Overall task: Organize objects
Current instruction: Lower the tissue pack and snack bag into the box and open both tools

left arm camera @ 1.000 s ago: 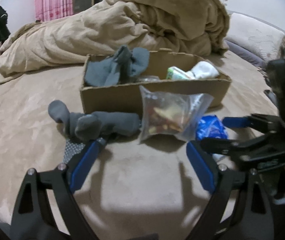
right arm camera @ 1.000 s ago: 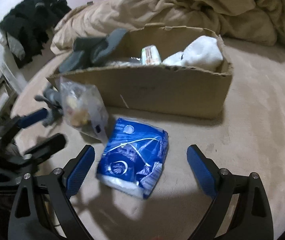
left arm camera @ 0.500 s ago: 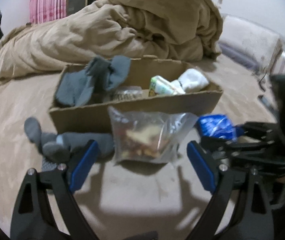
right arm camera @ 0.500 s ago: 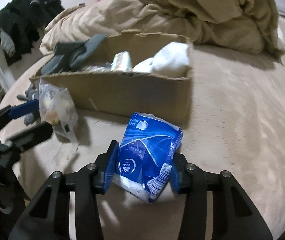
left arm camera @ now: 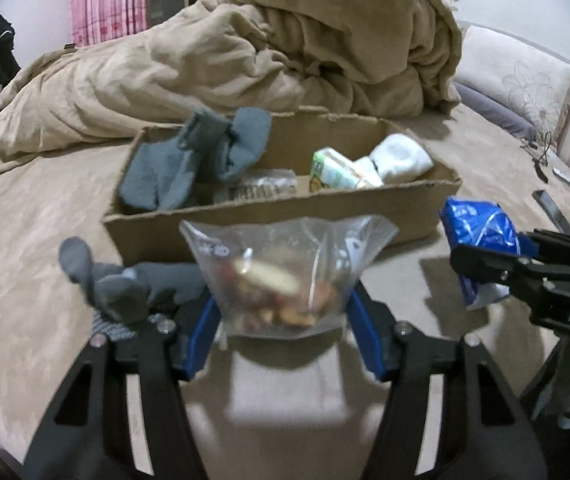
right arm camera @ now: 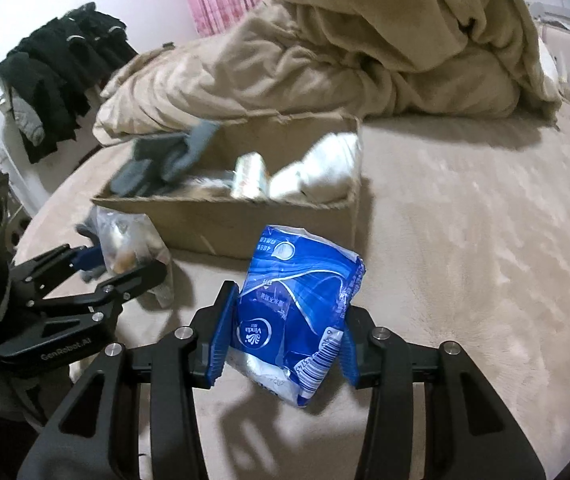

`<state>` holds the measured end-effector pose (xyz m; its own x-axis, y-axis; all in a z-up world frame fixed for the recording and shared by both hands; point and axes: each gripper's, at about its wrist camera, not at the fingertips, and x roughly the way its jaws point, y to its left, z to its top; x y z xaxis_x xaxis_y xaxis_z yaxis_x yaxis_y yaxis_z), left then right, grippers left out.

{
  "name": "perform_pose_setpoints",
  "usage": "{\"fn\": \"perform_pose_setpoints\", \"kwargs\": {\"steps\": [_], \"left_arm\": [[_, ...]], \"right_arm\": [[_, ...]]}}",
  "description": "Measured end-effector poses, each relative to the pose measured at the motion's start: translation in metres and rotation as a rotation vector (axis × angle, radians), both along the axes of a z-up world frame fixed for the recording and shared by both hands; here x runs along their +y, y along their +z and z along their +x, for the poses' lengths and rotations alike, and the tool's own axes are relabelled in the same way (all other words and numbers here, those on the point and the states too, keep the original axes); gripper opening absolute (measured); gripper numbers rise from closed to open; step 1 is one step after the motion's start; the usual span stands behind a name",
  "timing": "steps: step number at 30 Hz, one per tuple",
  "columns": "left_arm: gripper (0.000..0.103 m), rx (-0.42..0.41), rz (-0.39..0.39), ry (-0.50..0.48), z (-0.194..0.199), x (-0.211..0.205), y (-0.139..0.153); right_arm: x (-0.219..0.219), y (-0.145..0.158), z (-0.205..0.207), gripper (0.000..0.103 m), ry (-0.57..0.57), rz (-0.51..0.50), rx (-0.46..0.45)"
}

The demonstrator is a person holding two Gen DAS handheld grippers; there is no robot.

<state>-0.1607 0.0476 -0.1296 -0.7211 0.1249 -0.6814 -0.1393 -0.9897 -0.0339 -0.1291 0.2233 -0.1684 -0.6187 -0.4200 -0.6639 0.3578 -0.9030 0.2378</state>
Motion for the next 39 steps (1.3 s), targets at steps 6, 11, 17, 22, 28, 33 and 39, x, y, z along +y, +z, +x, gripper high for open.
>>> {"fn": "perform_pose_setpoints", "kwargs": {"steps": [6, 11, 17, 22, 28, 33, 39], "left_arm": [[0.061, 0.001, 0.042, 0.004, 0.029, -0.006, 0.023], [0.061, 0.005, 0.091, 0.060, 0.049, -0.021, 0.051], [0.061, 0.085, 0.126, 0.095, 0.065, -0.039, 0.095], [0.061, 0.115, 0.178, 0.092, 0.057, -0.044, 0.115], [0.061, 0.163, 0.197, 0.089, 0.035, -0.044, 0.130], [0.061, 0.156, 0.202, 0.086, 0.008, -0.045, 0.126], [0.061, 0.120, 0.198, 0.083, -0.029, -0.046, 0.103]], "right_arm": [[-0.005, 0.023, 0.015, 0.047, 0.025, -0.041, 0.027], [-0.007, 0.054, 0.035, 0.047, 0.051, -0.069, 0.099], [-0.011, 0.099, 0.044, 0.047, 0.070, -0.084, 0.205], [-0.015, 0.134, 0.041, 0.047, 0.083, -0.065, 0.297], [-0.018, 0.171, 0.021, 0.047, 0.084, -0.062, 0.380], [-0.020, 0.171, -0.010, 0.047, 0.064, -0.093, 0.358], [-0.030, 0.134, -0.050, 0.047, 0.054, -0.080, 0.261]]}}
